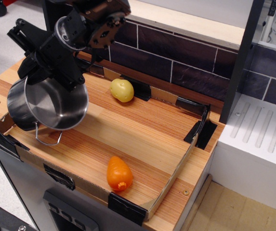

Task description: Topple metal pot

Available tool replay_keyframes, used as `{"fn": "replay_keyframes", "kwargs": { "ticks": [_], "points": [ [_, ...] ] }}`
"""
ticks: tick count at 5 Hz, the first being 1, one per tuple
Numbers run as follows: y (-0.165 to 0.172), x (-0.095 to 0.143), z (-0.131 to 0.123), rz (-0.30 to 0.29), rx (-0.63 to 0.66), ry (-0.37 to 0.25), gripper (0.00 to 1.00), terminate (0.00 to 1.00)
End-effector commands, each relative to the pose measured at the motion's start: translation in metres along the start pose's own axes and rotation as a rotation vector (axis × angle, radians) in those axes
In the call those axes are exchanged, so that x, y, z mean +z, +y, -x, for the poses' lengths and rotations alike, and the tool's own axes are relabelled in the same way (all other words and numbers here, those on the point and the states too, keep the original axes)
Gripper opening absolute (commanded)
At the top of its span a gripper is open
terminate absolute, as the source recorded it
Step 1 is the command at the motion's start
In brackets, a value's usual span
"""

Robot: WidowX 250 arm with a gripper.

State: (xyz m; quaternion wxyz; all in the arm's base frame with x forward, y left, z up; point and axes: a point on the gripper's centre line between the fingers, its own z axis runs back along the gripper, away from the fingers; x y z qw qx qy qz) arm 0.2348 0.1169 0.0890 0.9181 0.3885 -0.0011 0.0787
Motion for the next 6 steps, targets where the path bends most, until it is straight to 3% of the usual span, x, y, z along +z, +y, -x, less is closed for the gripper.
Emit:
{"fn": "replay_keyframes", "kwargs": {
  "ticks": [1,2,3,4,5,6],
  "points": [
    [-0.005,0.005,-0.009,0.188,0.130,0.205,1.00,0.00],
    [-0.009,0.020,-0.003,0.229,0.111,0.192,1.00,0.00],
    [-0.007,0.032,-0.003,0.282,0.137,0.238,1.00,0.00],
    [-0.006,0.045,-0.006,0.388,0.141,0.324,1.00,0.00],
    [-0.003,0.059,-0.007,0.506,0.130,0.302,1.00,0.00],
    [-0.001,0.060,-0.007,0.554,0.116,0.291,1.00,0.00]
  ]
}}
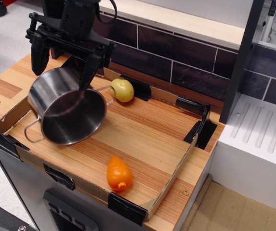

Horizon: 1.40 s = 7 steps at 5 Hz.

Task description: Topple metal pot

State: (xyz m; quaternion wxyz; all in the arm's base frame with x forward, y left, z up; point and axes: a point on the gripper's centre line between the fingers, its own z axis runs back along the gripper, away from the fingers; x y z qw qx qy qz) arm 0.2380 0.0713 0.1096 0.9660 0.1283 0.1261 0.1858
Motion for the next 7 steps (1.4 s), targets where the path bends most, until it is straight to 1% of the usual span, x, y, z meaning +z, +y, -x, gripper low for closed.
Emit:
{"fn": "replay_keyframes", "kwargs": {
  "ticks": [1,2,3,4,5,6,7],
  "points": [
    [0.009,0.022,-0.002,0.077,-0.012,-0.059,1.00,0.00],
    [0.011,0.029,0.001,0.123,-0.055,-0.025,1.00,0.00],
    [0.014,0.039,0.006,0.188,-0.104,-0.017,1.00,0.00],
    [0.023,0.056,0.009,0.303,-0.155,-0.008,1.00,0.00],
    [0.042,0.085,0.008,0.509,-0.221,-0.052,1.00,0.00],
    [0.057,0.102,0.004,0.625,-0.239,-0.049,1.00,0.00],
    [0.057,0.102,0.004,0.625,-0.239,-0.049,1.00,0.00]
  ]
}}
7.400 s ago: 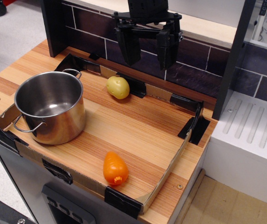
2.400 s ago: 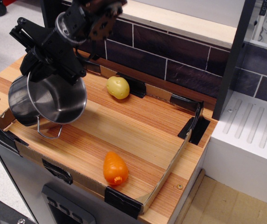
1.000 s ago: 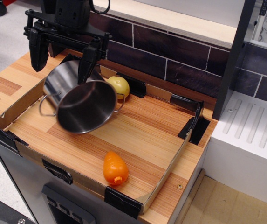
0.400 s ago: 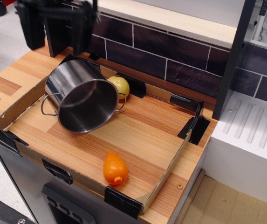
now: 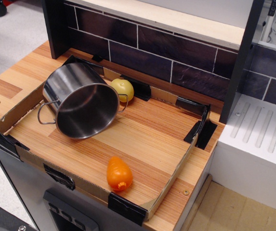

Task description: Topple metal pot

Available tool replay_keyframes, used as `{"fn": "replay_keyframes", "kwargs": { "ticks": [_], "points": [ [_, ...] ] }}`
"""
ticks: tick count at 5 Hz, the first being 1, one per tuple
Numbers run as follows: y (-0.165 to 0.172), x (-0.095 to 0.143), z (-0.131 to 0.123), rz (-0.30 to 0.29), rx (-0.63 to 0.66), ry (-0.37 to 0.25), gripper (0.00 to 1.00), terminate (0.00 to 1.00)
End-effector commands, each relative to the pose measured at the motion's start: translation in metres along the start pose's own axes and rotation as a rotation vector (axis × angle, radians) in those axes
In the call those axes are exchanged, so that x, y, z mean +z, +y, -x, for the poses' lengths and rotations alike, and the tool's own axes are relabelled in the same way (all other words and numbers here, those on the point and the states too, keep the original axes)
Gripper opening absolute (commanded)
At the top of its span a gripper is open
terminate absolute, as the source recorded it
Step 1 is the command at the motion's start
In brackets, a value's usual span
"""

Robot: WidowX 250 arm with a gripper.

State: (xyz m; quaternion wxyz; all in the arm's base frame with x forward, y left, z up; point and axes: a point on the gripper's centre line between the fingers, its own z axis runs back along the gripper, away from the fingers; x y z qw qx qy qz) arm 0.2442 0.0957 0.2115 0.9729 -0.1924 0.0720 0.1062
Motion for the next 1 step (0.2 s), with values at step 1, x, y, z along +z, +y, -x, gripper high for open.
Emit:
{"fn": "replay_keyframes", "kwargs": {
  "ticks": [1],
  "points": [
    [-0.0004,0.0121,0.0000,-0.012,-0.023,-0.034,1.00,1.00]
  ]
}}
